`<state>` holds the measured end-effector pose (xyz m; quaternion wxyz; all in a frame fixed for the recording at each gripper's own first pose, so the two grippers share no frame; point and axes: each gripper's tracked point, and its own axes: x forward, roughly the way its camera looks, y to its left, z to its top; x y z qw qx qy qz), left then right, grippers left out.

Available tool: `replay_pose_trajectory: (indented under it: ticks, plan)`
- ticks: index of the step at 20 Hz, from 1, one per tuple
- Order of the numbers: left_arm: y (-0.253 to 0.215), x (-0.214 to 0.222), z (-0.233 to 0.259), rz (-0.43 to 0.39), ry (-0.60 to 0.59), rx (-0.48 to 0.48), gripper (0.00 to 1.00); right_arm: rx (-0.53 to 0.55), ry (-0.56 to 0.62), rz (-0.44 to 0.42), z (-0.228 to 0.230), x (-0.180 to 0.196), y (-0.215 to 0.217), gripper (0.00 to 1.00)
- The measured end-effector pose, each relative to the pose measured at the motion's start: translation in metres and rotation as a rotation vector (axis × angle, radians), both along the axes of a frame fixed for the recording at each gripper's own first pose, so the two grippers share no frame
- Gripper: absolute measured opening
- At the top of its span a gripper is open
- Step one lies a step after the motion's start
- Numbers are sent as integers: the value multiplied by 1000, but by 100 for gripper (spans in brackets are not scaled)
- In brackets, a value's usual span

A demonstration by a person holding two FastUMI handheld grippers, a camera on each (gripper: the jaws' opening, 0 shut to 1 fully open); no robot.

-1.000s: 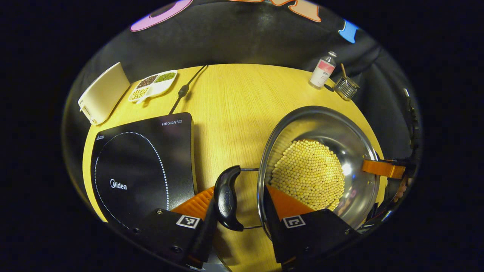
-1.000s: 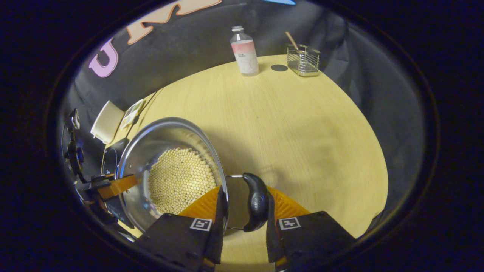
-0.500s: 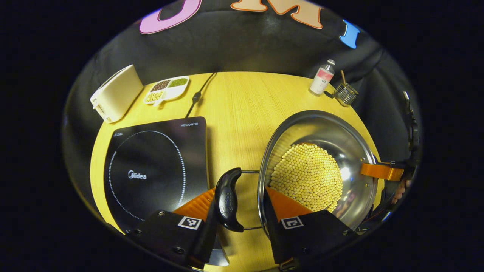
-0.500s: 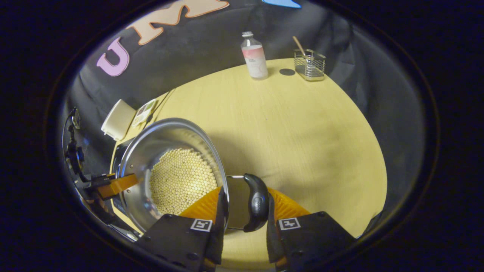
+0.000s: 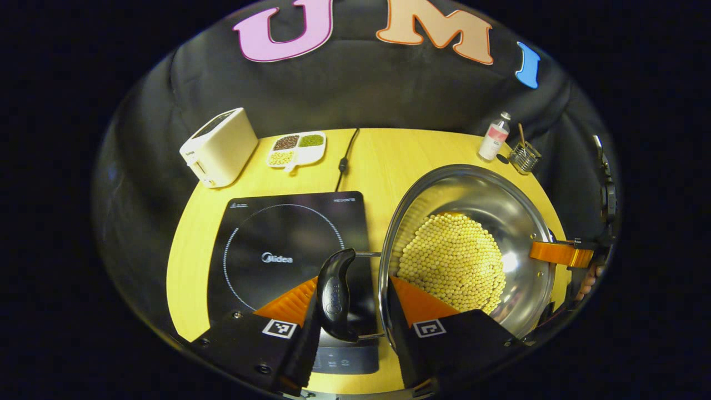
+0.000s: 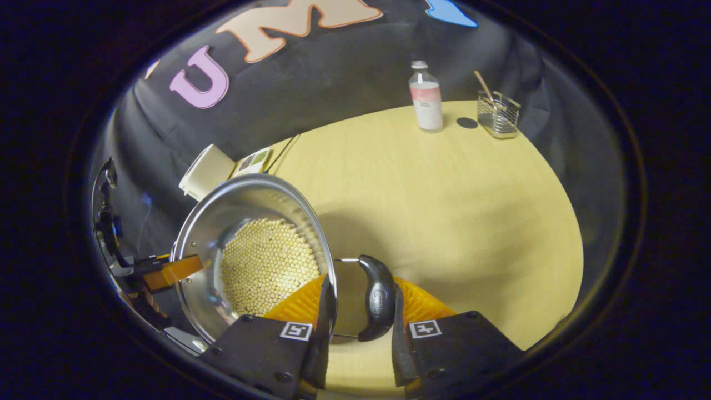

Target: First push the handle of the pot to place it horizontally, then grasp the pot with both hands and set it on the induction cooktop.

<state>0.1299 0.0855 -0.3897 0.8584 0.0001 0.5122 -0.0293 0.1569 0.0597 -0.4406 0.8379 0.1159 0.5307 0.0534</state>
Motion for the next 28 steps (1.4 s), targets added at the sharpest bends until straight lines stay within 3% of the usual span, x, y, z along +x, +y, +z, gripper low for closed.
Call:
replay_pose_trajectory:
  ticks: [1,2,4,5,6,7,12,17,28]
  plan:
    - [9,0,0,2,1,-4,62,-4,-2,2,2,-1,10,41]
    - [19,1,1,1,-6,-10,61,-10,-3,2,3,0,19,49]
    - [40,3,-3,-8,-17,-26,61,-28,-7,-8,5,0,40,49]
    - [52,4,-5,-10,-10,-38,61,-38,-1,-18,5,-1,51,41]
    - [65,3,-8,-10,2,-52,61,-51,3,-28,7,-3,63,41]
    - [77,6,-9,-16,-2,-64,61,-66,0,-29,7,-5,76,48]
    - [133,11,-26,-50,18,-103,61,-112,12,-55,-1,-10,131,49]
    - [166,26,-37,-79,7,-118,61,-137,31,-78,-5,-9,167,49]
    - [216,44,-47,-59,-24,-115,61,-147,40,-85,-12,6,218,49]
